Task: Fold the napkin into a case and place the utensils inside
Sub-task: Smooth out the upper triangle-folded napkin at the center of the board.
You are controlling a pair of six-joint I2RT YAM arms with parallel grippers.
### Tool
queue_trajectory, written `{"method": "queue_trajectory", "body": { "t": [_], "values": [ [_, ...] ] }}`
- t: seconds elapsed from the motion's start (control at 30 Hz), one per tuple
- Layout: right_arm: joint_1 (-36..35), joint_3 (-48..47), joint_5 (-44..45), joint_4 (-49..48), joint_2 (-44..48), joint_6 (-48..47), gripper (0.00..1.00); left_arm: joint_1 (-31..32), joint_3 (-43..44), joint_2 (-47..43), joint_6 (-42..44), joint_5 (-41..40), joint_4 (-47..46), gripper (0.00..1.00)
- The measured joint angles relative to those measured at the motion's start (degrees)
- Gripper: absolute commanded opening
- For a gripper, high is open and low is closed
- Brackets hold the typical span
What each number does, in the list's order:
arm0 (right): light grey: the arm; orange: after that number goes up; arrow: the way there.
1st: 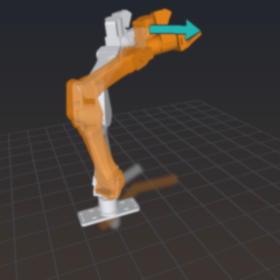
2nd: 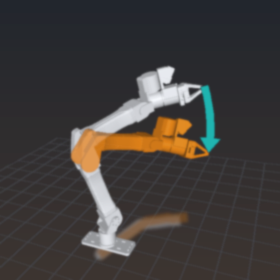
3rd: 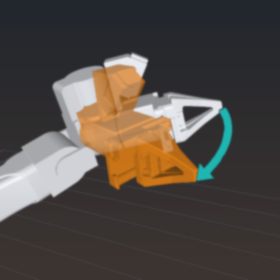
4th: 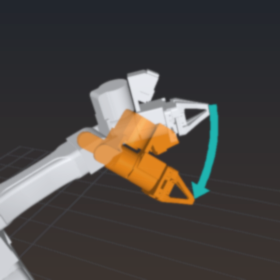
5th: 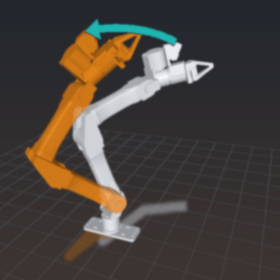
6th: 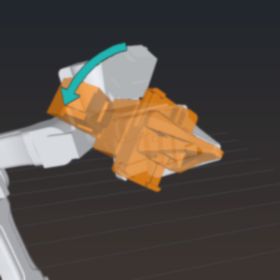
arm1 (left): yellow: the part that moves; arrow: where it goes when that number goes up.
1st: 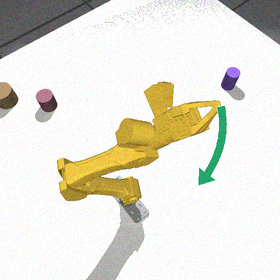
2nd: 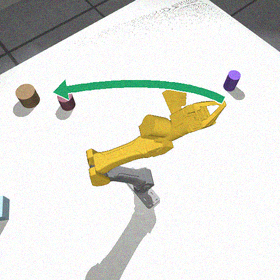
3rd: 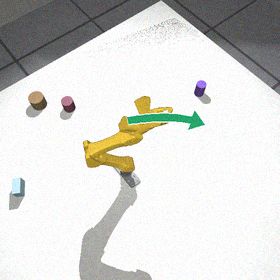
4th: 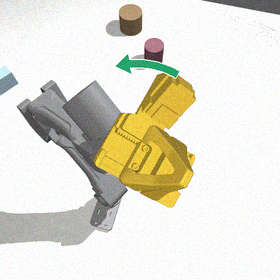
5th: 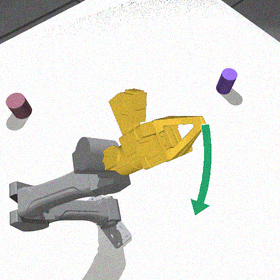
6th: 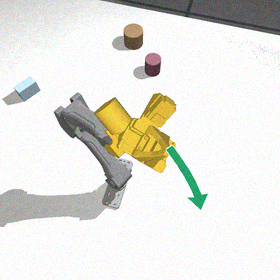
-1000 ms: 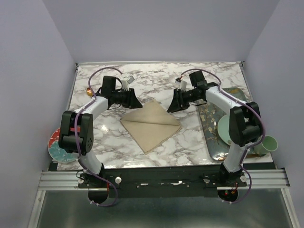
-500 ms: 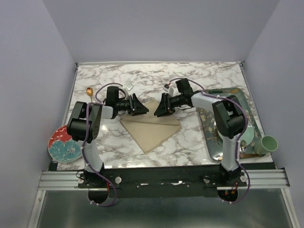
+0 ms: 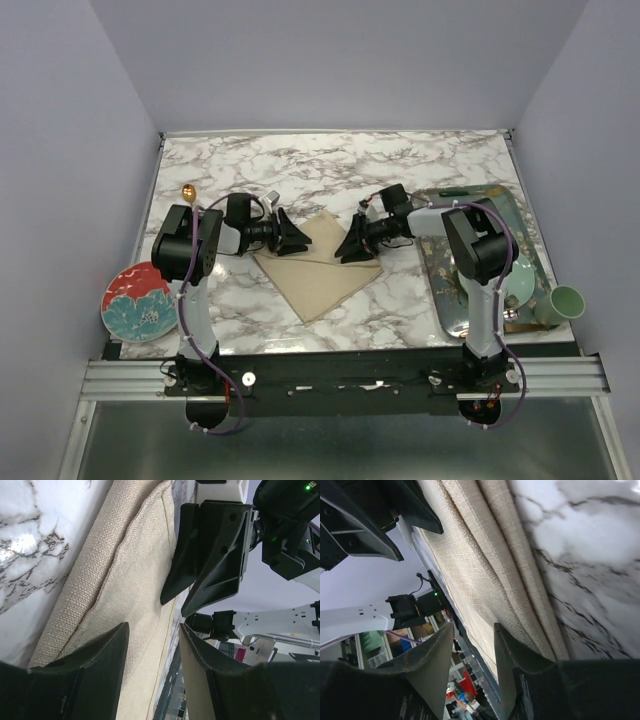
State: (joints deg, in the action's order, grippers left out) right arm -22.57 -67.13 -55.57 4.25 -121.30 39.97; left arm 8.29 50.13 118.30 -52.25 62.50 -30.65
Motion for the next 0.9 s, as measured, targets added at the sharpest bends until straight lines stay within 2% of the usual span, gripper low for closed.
{"method": "queue_trajectory", "body": {
  "t": [0.17, 0.33, 0.47, 0.63, 0.73, 0.9],
  "values": [
    [1.3, 0.0, -0.5, 1.9, 0.7, -1.5, 0.47, -0.8, -1.2, -1.7, 0.2, 0.6, -0.2, 0.55],
    [1.4, 0.0, -0.7, 4.0, 5.7, -3.2, 0.48, -0.9, -5.4, -8.8, -0.6, 0.7, -1.5, 0.52],
    [1.0, -0.1, -1.1, 3.3, 12.1, -2.9, 0.48, 1.5, -6.0, -13.2, -1.9, 0.6, -4.0, 0.47],
    [-1.2, -1.5, -1.5, 0.4, 10.1, 0.2, 0.48, 5.8, -5.9, -10.8, -7.3, -0.1, -9.5, 0.45],
    [-2.3, -1.0, -1.7, -1.6, 5.9, 3.3, 0.48, 6.6, -5.9, -5.7, -10.5, -0.5, -12.7, 0.52],
    [-2.8, 1.6, -1.7, -2.1, 1.2, 6.6, 0.48, 5.2, -6.7, -1.4, -12.2, -2.0, -11.8, 0.61]
  ]
}}
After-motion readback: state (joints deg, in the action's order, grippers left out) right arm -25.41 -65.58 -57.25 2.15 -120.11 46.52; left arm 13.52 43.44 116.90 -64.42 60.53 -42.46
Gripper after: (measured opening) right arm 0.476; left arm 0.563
